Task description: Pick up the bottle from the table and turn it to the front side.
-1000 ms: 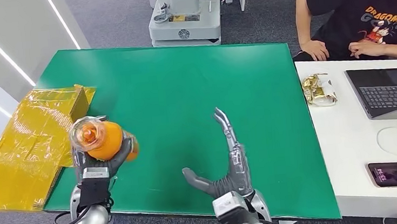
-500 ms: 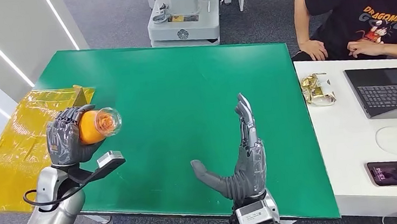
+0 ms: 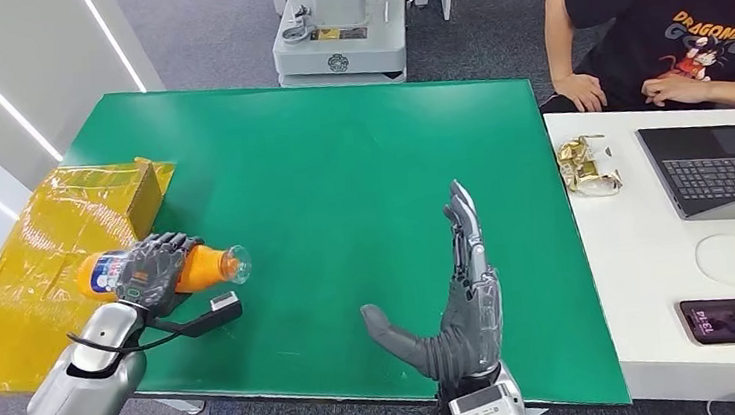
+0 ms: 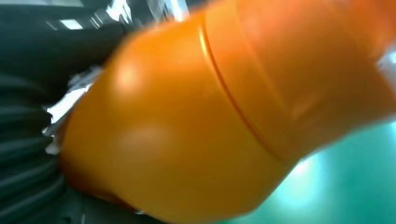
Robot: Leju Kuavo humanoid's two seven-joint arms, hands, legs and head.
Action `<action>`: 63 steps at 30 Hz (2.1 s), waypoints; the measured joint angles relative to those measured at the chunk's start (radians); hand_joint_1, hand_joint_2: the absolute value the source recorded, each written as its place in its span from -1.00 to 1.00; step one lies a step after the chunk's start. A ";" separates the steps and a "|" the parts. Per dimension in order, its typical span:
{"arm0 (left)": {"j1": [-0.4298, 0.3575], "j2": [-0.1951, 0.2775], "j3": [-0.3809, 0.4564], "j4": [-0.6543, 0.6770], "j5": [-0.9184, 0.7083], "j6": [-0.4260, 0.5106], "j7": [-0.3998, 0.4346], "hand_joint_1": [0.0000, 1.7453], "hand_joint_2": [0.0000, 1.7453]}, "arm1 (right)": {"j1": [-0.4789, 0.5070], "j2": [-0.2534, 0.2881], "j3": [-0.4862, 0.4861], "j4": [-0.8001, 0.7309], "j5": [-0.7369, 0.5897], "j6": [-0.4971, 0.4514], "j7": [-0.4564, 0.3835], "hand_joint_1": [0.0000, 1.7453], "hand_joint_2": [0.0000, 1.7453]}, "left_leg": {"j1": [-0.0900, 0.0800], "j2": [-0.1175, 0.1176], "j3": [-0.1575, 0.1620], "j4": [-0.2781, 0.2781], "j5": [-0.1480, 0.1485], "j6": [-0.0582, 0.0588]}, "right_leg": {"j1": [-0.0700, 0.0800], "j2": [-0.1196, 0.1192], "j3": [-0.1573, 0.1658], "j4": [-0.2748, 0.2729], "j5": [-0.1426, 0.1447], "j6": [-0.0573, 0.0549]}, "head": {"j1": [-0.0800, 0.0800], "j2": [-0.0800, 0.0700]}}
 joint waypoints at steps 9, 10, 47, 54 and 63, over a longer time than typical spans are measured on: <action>-0.085 0.003 -0.075 0.198 -0.078 -0.002 0.001 1.00 1.00 | -0.016 -0.003 0.007 0.005 -0.035 0.004 -0.007 -1.00 1.00 | 0.000 -0.001 0.000 0.000 0.000 0.000 | 0.000 -0.001 0.000 0.000 0.000 0.000 | 0.000 0.000; -0.101 0.003 -0.082 0.222 -0.089 0.002 -0.003 1.00 1.00 | -0.022 -0.003 0.010 0.008 -0.041 0.003 -0.009 -1.00 1.00 | 0.000 -0.001 0.000 0.000 0.000 0.000 | 0.000 -0.001 0.000 0.000 0.000 0.000 | 0.000 0.000; -0.314 0.018 -0.151 0.514 -0.118 -0.039 0.023 -1.00 1.00 | -0.157 -0.002 0.082 0.180 -0.159 0.008 -0.065 -1.00 1.00 | 0.000 0.000 0.001 -0.001 0.002 -0.002 | 0.000 -0.001 0.001 0.002 0.001 -0.001 | 0.000 0.000; -0.298 0.046 -0.136 0.512 -0.096 -0.012 0.015 -1.00 1.00 | -0.157 -0.002 0.082 0.186 -0.160 0.017 -0.066 -1.00 1.00 | 0.000 -0.001 0.001 -0.001 0.002 -0.002 | 0.000 -0.001 0.001 0.002 0.001 -0.001 | 0.000 0.000; -0.186 0.111 -0.077 0.393 -0.096 -0.009 0.035 -1.00 1.00 | -0.155 -0.002 0.082 0.189 -0.157 0.026 -0.065 -1.00 1.00 | 0.000 0.000 0.001 -0.001 0.001 -0.002 | 0.000 0.000 0.000 0.001 0.001 -0.001 | 0.000 0.000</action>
